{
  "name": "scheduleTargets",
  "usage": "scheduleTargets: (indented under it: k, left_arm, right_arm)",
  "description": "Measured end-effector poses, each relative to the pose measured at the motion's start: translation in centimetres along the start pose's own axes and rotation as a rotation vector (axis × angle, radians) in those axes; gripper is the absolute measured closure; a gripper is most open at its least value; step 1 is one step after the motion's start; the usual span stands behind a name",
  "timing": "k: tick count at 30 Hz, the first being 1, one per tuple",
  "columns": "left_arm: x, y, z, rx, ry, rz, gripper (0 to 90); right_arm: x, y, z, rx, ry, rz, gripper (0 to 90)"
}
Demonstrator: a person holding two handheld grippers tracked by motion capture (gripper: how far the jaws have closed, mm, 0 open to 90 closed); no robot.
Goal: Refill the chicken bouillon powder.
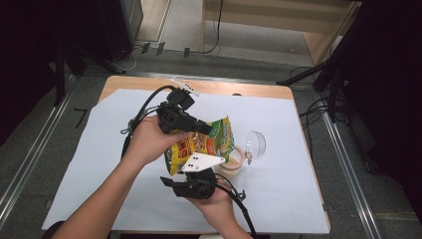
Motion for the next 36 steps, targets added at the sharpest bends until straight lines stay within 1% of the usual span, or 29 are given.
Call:
scheduleTargets:
  k: [1, 4, 5, 9, 11, 14, 18, 22, 25, 28, 32, 34, 36]
  left_arm:
    - [0.0, -0.1, 0.2, -0.007, 0.000, 0.006, 84.7]
    - [-0.1, -0.3, 0.6, -0.013, -0.003, 0.010, 84.7]
    - [-0.1, -0.4, 0.8, -0.014, 0.000, 0.017, 84.7]
    - [-0.1, -0.6, 1.3, -0.021, -0.002, 0.026, 84.7]
    - [0.0, -0.6, 1.4, -0.016, -0.015, 0.024, 84.7]
    - [0.1, -0.7, 1.6, -0.021, -0.015, 0.034, 84.5]
    - [0.7, -0.8, 1.8, -0.026, -0.031, 0.045, 84.4]
    - [1.2, -0.8, 2.0, -0.022, -0.056, 0.049, 84.4]
    - [1.5, -0.8, 2.2, -0.017, -0.081, 0.054, 84.9]
    - [1.6, -1.0, 2.5, -0.020, -0.087, 0.061, 85.0]
    - [1.5, -1.2, 2.9, -0.018, -0.091, 0.062, 85.4]
    - [1.5, -1.3, 3.0, -0.029, -0.087, 0.070, 85.3]
    - [1.4, -1.4, 3.1, -0.029, -0.092, 0.067, 85.4]
  right_arm:
    - [0.1, 0.0, 0.1, 0.001, 0.000, -0.004, 58.5]
    - [0.2, 0.0, 0.4, 0.000, 0.005, -0.015, 58.4]
    - [0.2, 0.0, 0.5, -0.001, 0.002, -0.018, 58.5]
    - [0.5, -0.1, 0.8, -0.019, -0.005, -0.016, 57.7]
    - [0.6, -0.1, 1.0, -0.023, -0.012, -0.019, 57.6]
    - [0.7, -0.2, 1.1, -0.030, -0.018, -0.021, 57.6]
    - [0.7, -0.2, 1.4, -0.053, -0.021, -0.021, 57.7]
    - [0.8, -0.3, 1.8, -0.077, -0.031, -0.014, 57.7]
    - [0.8, -0.2, 2.1, -0.077, -0.036, -0.012, 57.9]
    - [0.8, -0.2, 2.2, -0.070, -0.041, -0.020, 57.8]
    - [0.9, -0.2, 2.5, -0.080, -0.058, -0.024, 57.5]
    - [1.0, -0.1, 2.7, -0.083, -0.063, -0.022, 57.5]
    - [1.0, 0.0, 2.9, -0.076, -0.067, -0.025, 57.1]
Point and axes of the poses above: each handheld gripper's, and its own axes: x roughly forward along the jaws, z roughly out of its underside, y roughly to its right, the point moved 2 cm from there along x, roughly forward along the jaws, and after that the axes turned 3 degrees about -x, right-handed, at the moved point
